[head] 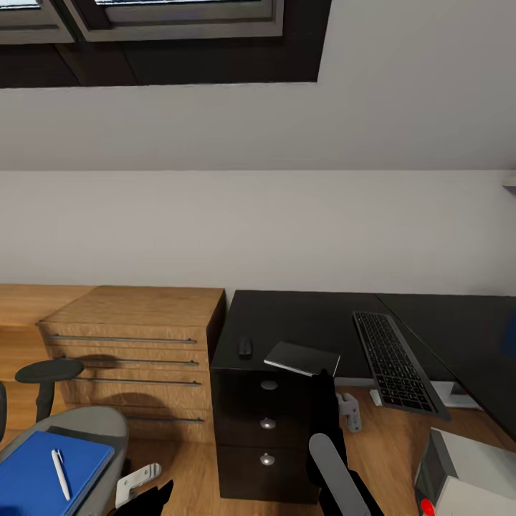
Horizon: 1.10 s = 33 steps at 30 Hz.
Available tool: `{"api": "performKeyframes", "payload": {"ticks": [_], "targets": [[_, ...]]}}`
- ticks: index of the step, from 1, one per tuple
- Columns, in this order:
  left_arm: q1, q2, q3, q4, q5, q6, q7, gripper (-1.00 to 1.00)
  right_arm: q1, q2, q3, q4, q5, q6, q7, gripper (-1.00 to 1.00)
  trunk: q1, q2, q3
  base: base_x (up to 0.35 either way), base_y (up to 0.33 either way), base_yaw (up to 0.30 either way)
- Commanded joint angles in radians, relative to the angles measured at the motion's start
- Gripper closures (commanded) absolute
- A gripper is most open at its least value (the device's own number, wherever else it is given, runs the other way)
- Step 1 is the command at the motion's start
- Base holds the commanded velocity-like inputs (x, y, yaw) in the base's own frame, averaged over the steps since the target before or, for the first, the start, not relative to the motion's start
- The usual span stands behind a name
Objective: In the bedroom, organize the workspace by keeping the computer under the desk, ensuring the monitor is on the desk, placing the keyboard on the desk next to the monitor, placing the mouse on the desk next to the keyboard, moving the folder from the swivel chair onto the desk next to the mouse, stacking the notebook on top of the folder with the pen on top of the notebook, and positioning the swivel chair next to the desk.
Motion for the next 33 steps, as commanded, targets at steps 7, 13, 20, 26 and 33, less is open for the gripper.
{"api": "performKeyframes", "payload": {"ticks": [7, 13, 20, 26, 33], "targets": [[0.0, 0.001, -0.003, -0.002, 0.011, 0.002, 0.009, -1.0, -0.001, 0.0, 0.002, -0.001, -0.001, -0.005, -0.003, 1.0, 0.012, -0.022, -0.01, 0.0, 0.0, 0.0], [0.0, 0.001, -0.003, -0.002, 0.01, 0.002, 0.008, -1.0, -0.001, 0.0, 0.001, -0.001, -0.001, -0.005, -0.003, 1.0, 0.012, -0.022, -0.01, 0.0, 0.0, 0.0], [0.0, 0.001, -0.003, -0.002, 0.01, 0.002, 0.008, -1.0, -0.001, -0.001, -0.001, 0.0, -0.001, -0.005, -0.003, 1.0, 0.031, -0.057, -0.026, 0.0, 0.0, 0.0], [0.0, 0.001, -0.003, -0.002, 0.01, 0.002, 0.007, -1.0, -0.001, -0.001, -0.002, 0.0, 0.0, -0.005, -0.003, 1.0, 0.042, -0.078, -0.035, 0.0, 0.0, 0.0], [0.0, 0.002, -0.003, -0.002, 0.011, 0.002, 0.003, -1.0, -0.001, -0.001, -0.003, 0.001, 0.001, -0.016, -0.003, 1.0, 0.042, -0.078, -0.035, 0.0, 0.0, 0.0]]}}
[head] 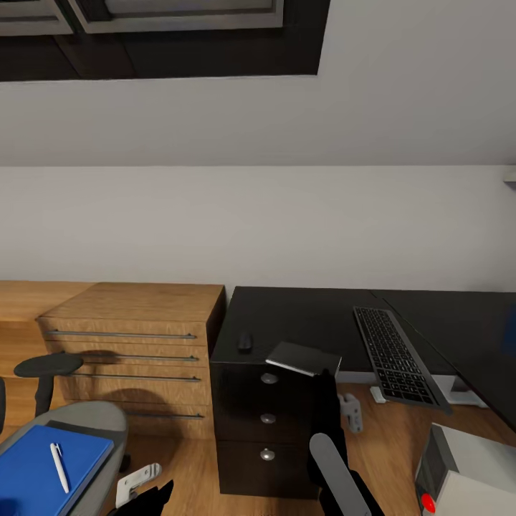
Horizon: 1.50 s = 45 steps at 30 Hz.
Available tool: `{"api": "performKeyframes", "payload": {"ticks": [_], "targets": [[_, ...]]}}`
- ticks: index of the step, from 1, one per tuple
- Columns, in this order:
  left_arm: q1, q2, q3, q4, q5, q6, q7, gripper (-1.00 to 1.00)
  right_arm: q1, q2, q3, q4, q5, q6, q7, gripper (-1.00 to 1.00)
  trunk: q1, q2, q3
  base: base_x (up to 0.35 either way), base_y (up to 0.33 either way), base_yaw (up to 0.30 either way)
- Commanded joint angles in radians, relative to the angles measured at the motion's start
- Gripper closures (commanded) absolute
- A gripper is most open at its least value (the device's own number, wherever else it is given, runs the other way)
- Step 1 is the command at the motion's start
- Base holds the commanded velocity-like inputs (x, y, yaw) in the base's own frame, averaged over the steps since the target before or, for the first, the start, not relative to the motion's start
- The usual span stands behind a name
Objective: In the bedroom, organize the workspace by keeping the computer under the desk, ensuring the monitor is on the desk, placing the keyboard on the desk next to the monitor, placing the mouse on the desk next to the keyboard, moving the folder from the swivel chair onto the desk next to the mouse, stacking the notebook on top of the folder with the pen on top of the notebook, and positioning the swivel chair next to the desk.
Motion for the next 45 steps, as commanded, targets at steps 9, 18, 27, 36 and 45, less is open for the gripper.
{"api": "performKeyframes", "payload": {"ticks": [9, 18, 27, 36, 45], "targets": [[0.0, 0.001, -0.004, -0.002, 0.011, 0.001, 0.007, -1.0, -0.001, 0.0, -0.002, 0.001, -0.003, -0.066, -0.003, 1.0, 0.0, -0.001, -0.001, 0.0, 0.0, 0.0], [0.0, 0.0, -0.007, -0.002, 0.011, 0.0, 0.007, -1.0, -0.001, 0.0, -0.002, 0.001, -0.003, -0.075, -0.004, 1.0, 0.0, -0.001, -0.001, 0.045, 0.0, 0.0], [0.0, 0.0, -0.007, -0.001, 0.011, 0.002, 0.006, -1.0, -0.001, 0.0, -0.002, 0.002, -0.002, -0.075, -0.005, 1.0, 0.0, -0.001, -0.001, 0.061, 0.0, 0.0], [0.0, 0.0, -0.007, -0.001, 0.01, 0.002, 0.007, -1.0, -0.001, 0.0, -0.002, 0.004, 0.0, -0.074, -0.004, 1.0, 0.0, -0.001, -0.001, 0.068, 0.0, 0.0], [0.0, 0.001, -0.007, -0.001, 0.01, 0.002, 0.007, -1.0, -0.001, -0.001, -0.002, 0.003, 0.0, -0.074, -0.004, 1.0, 0.0, -0.001, -0.001, 0.009, 0.0, 0.0]]}}
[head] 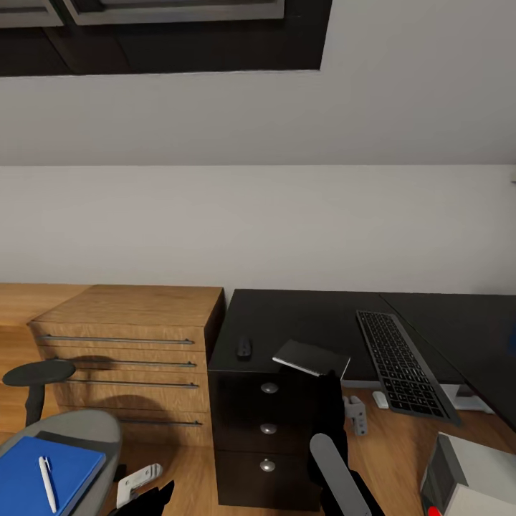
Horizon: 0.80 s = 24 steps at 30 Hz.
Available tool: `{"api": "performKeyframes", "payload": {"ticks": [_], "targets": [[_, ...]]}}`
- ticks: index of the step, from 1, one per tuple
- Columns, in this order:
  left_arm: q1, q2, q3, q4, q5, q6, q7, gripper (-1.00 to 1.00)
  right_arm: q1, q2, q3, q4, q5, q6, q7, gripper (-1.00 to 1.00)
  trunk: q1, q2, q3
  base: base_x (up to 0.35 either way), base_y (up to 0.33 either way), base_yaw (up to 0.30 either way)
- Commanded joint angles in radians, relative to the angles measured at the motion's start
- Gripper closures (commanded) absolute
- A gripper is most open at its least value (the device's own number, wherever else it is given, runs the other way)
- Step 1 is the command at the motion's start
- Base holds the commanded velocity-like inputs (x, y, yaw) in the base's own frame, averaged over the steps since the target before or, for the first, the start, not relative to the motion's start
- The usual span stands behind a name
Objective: In the bedroom, organize the workspace by keeping the computer under the desk, ensuring the monitor is on the desk, placing the keyboard on the desk next to the monitor, placing the mouse on the desk next to the keyboard, moving the folder from the swivel chair onto the desk next to the mouse, stacking the notebook on top of the folder with the pen on top of the notebook, and positioning the swivel chair next to the desk.
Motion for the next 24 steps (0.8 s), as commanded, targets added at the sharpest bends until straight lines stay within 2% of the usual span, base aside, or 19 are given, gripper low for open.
{"api": "performKeyframes", "payload": {"ticks": [1, 6, 7, 24], "targets": [[0.0, 0.001, -0.003, -0.002, 0.01, 0.002, 0.009, -1.0, -0.001, 0.0, 0.002, -0.001, -0.001, -0.005, -0.005, 1.0, 0.0, -0.001, -0.001, 0.002, 0.0, 0.0], [0.0, 0.001, -0.003, -0.002, 0.011, 0.002, 0.009, -1.0, -0.001, 0.0, 0.003, 0.0, -0.001, -0.004, -0.006, 1.0, 0.0, -0.001, -0.001, 0.001, 0.0, 0.0], [0.0, 0.001, -0.003, -0.002, 0.011, 0.002, 0.009, -1.0, -0.001, 0.0, 0.002, 0.0, -0.001, -0.003, -0.006, -1.0, 0.0, -0.001, -0.001, 0.0, 0.0, 0.0], [0.0, 0.002, -0.001, -0.002, 0.011, 0.001, 0.009, -1.0, -0.001, 0.0, 0.001, 0.0, -0.001, 0.0, -0.005, -1.0, 0.0, -0.001, -0.001, 0.0, 0.0, 0.0]]}}
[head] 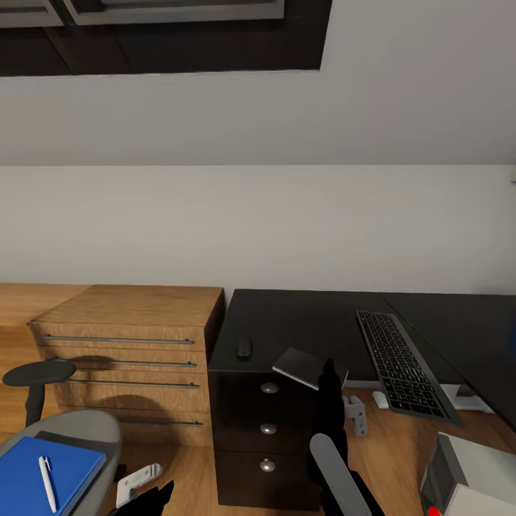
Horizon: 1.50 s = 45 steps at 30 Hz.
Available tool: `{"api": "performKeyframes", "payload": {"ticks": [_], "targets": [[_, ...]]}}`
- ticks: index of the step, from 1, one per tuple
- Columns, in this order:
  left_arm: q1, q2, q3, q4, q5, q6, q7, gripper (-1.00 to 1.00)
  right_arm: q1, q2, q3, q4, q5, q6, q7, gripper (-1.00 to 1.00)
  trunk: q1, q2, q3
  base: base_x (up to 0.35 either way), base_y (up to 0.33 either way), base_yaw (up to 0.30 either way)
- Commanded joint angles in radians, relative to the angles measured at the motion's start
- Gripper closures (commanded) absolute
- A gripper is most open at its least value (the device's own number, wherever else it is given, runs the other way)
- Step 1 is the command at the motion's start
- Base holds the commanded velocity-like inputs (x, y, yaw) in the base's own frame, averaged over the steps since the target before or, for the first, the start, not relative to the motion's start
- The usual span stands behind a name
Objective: In the bedroom, organize the workspace by keeping the computer under the desk, ensuring the monitor is on the desk, placing the keyboard on the desk next to the monitor, placing the mouse on the desk next to the keyboard, moving the folder from the swivel chair onto the desk next to the mouse, stacking the notebook on top of the folder with the pen on top of the notebook, and positioning the swivel chair next to the desk.
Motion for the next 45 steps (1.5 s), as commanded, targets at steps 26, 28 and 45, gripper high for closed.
{"api": "performKeyframes", "payload": {"ticks": [26, 28, 45], "targets": [[0.0, 0.001, -0.003, -0.002, 0.01, 0.001, 0.009, -1.0, -0.001, 0.0, 0.002, 0.0, -0.002, -0.005, -0.004, -1.0, 0.0, 0.0, -0.001, -0.057, 0.0, 0.0], [0.0, 0.001, -0.003, -0.002, 0.01, 0.001, 0.009, -1.0, -0.001, 0.0, 0.002, 0.0, -0.002, -0.005, -0.004, -1.0, 0.0, 0.0, -0.001, -0.001, 0.0, 0.0], [0.0, 0.001, -0.003, -0.002, 0.011, 0.001, 0.009, -1.0, -0.001, 0.0, 0.002, 0.0, -0.002, -0.005, -0.004, -1.0, 0.0, 0.0, -0.001, -0.021, 0.0, 0.0]]}}
